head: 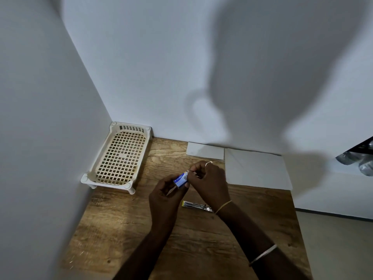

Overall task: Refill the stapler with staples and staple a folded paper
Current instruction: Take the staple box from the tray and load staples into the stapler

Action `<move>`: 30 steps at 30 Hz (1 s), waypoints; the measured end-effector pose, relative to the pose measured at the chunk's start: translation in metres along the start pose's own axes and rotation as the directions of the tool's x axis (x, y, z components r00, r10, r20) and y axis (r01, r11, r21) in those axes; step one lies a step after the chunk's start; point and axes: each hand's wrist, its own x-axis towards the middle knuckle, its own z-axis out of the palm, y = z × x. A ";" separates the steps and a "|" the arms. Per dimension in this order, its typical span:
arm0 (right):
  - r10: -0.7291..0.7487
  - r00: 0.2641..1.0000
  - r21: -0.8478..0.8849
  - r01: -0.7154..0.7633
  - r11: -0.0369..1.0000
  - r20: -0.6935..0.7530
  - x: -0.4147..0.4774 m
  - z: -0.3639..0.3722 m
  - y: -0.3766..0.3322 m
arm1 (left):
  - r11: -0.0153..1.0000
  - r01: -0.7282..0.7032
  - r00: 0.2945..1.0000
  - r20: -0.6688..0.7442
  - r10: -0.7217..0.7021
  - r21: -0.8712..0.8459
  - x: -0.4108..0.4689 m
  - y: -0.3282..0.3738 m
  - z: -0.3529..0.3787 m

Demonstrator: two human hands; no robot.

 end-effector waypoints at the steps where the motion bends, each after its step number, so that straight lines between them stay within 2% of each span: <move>1: -0.014 1.000 -0.015 0.015 1.000 0.018 -0.003 0.007 0.003 | 0.999 0.012 0.999 -0.037 -0.011 0.042 -0.005 -0.004 -0.003; 5: -0.072 0.991 -0.027 0.076 0.997 0.115 -0.014 0.032 0.015 | 0.978 0.048 0.989 -0.149 -0.018 0.202 -0.020 -0.018 -0.015; 10: -0.034 0.972 -0.092 0.057 0.994 0.232 -0.030 0.066 0.035 | 0.904 0.134 0.975 -0.215 -0.049 0.406 -0.038 -0.034 -0.033; 12: -0.030 0.960 -0.142 0.072 0.987 0.278 -0.037 0.077 0.042 | 0.818 0.168 0.971 -0.235 -0.041 0.551 -0.043 -0.043 -0.038; 15: -0.018 0.931 -0.214 0.103 0.971 0.365 -0.043 0.089 0.052 | 0.633 0.230 0.964 -0.261 -0.045 0.739 -0.050 -0.053 -0.042; 21: -0.009 0.900 -0.261 0.135 0.956 0.436 -0.051 0.100 0.060 | 0.499 0.257 0.961 -0.273 -0.041 0.828 -0.058 -0.071 -0.043; 30: -0.072 0.905 -0.246 0.190 0.950 0.420 -0.051 0.094 0.063 | 0.433 0.239 0.970 -0.235 -0.063 0.869 -0.064 -0.084 -0.047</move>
